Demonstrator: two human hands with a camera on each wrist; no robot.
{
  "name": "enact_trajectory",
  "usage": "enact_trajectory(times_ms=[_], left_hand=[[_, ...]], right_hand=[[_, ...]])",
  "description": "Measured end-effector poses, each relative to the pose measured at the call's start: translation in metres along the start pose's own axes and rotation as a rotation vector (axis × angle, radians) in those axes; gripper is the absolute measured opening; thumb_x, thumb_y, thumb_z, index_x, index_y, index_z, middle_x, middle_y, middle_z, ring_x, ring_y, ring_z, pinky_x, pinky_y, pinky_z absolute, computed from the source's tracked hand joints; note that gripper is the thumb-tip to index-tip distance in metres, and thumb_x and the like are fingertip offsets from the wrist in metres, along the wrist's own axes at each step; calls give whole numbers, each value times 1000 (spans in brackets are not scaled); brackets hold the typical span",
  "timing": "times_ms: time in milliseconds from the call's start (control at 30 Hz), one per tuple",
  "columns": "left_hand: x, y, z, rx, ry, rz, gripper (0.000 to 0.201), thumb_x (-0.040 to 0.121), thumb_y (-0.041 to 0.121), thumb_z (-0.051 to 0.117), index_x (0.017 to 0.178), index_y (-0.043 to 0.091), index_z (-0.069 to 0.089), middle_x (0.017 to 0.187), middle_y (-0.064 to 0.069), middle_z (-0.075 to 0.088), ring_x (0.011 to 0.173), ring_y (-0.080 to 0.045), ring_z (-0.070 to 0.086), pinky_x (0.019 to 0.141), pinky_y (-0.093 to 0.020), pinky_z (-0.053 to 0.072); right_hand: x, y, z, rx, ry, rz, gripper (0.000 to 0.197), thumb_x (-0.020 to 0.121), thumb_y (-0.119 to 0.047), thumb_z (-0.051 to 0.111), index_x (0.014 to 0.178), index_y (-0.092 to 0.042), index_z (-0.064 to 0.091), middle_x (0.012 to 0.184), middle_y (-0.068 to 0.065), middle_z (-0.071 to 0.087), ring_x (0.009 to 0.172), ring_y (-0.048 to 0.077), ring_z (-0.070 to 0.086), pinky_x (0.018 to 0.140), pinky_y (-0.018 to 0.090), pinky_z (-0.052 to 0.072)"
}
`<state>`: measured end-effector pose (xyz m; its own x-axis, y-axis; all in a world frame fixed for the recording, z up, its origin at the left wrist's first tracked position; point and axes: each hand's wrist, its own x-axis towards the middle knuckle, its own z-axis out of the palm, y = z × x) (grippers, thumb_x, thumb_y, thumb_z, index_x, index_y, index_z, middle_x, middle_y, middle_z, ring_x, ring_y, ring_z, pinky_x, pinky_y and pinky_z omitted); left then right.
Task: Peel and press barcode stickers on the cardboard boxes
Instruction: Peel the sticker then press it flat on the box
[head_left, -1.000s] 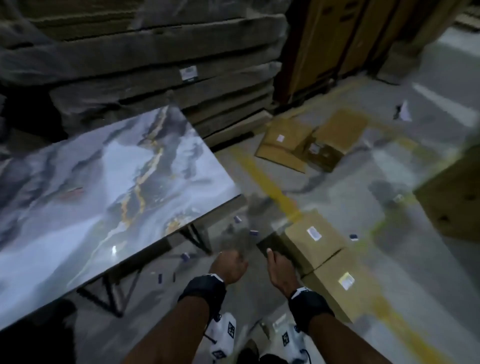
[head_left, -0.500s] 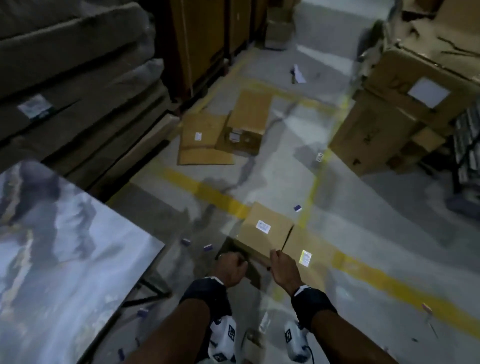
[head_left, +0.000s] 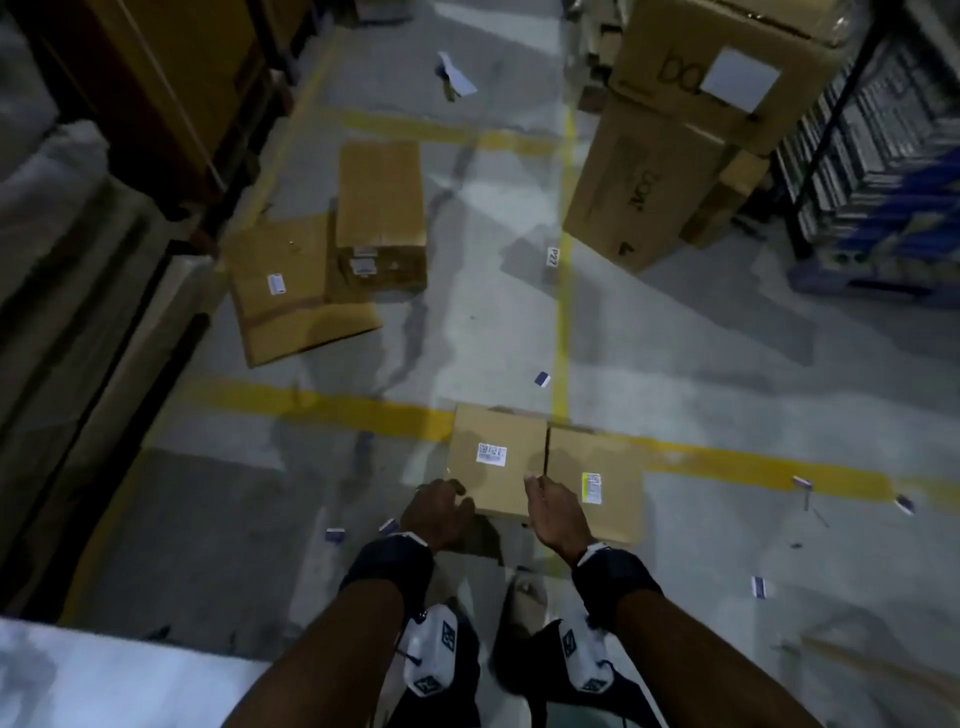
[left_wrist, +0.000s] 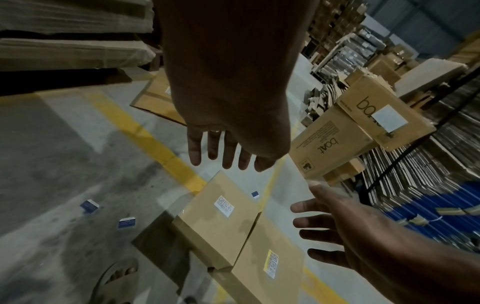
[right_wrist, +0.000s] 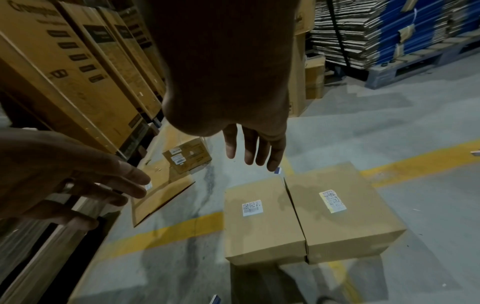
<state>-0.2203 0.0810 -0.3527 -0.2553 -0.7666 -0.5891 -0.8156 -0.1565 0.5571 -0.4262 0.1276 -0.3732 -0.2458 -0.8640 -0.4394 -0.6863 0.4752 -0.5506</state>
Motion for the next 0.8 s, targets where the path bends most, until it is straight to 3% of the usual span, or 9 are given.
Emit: enact_trajectory(times_ms=[67,167,333,567,667,800], left_hand=[[19,-6,1,5,-12,-7,39,99,36,56,130,13,63,130,-14,63,123,-32,56,101,-34,42],[45,-13,5,-7,-25,-26,36,98,33,57,127,13,64,128,-15,63,123,-33,55,101,-34,41],[94,-27,23,-22,-59,-59,36,98,32,57,130,14,60,126,-13,63,123,-31,53,104,-35,41],[184,-60,58,23,-84,-62,48,99,31,58,144,15,52,137,-13,61,126,-31,55,111,-38,37],[217,-76,77,62,-102,-63,55,99,36,56,149,16,46,141,-15,55,131,-32,50,112,-38,35],[256,-96,103,86,-137,-77,70,97,40,55,158,16,30,147,-16,45,134,-34,43,112,-42,36]], right_hand=[[12,2,2,20,13,40,46,110,-41,36,78,-12,55,85,20,68,87,39,64,76,43,47],[29,-1,0,41,-80,132,53,108,-45,34,95,-3,64,92,21,68,90,37,64,80,43,48],[68,21,13,-26,-194,227,54,108,-46,29,108,-4,62,100,20,67,96,37,65,84,44,49],[145,70,62,-9,-204,266,49,108,-43,34,121,-4,60,111,20,67,105,37,63,86,40,46],[174,92,86,40,-125,245,43,109,-38,42,133,-5,56,117,24,66,115,41,59,88,39,42],[210,118,111,51,-139,306,55,108,-41,42,153,-8,39,139,26,53,129,42,52,101,42,41]])
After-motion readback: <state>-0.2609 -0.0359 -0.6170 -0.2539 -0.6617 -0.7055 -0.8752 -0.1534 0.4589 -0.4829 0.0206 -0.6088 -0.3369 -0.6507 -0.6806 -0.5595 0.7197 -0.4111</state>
